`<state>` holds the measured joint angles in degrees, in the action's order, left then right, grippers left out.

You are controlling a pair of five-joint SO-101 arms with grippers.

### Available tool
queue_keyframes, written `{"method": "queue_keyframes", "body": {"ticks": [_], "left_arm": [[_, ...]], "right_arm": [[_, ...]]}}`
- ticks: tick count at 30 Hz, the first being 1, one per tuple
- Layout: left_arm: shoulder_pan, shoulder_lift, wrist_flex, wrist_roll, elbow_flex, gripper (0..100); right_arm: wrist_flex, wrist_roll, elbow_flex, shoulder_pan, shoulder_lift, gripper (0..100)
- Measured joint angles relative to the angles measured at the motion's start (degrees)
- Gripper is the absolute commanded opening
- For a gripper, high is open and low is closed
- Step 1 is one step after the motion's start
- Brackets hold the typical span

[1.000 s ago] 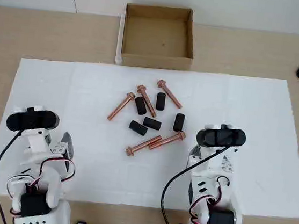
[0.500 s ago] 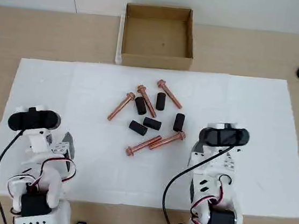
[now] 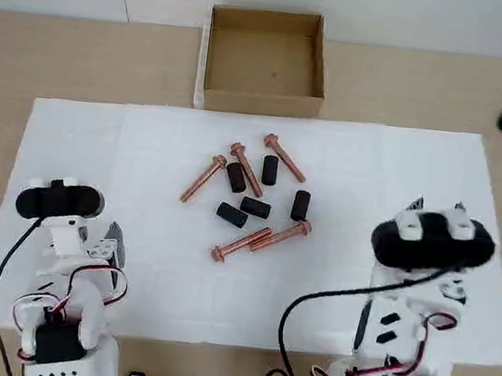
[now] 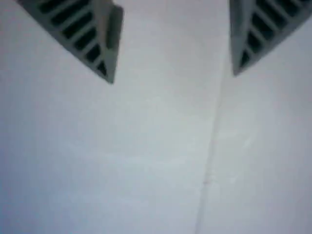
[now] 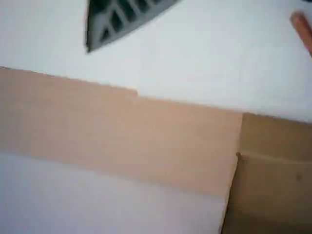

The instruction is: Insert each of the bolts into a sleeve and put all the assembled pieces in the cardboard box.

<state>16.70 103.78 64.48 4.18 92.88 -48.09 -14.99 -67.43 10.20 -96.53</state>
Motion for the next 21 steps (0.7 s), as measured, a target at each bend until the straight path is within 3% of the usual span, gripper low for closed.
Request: {"method": "queue_keyframes", "body": {"ticks": [6,15,21], "left_arm": [[0.0,0.0,0.0,0.0,0.0,15],[0.26,0.0,-0.09,-0.62,0.0,15],[3.96,0.0,1.49,-5.54,-4.92,15]], "right_arm": [[-6.95,-0.79,16.53,0.0,23.21,15.6],[-46.15,-1.05,57.14,-3.52,77.71,15.7],[-48.97,0.53,62.07,-3.78,97.32,15.7]]}}
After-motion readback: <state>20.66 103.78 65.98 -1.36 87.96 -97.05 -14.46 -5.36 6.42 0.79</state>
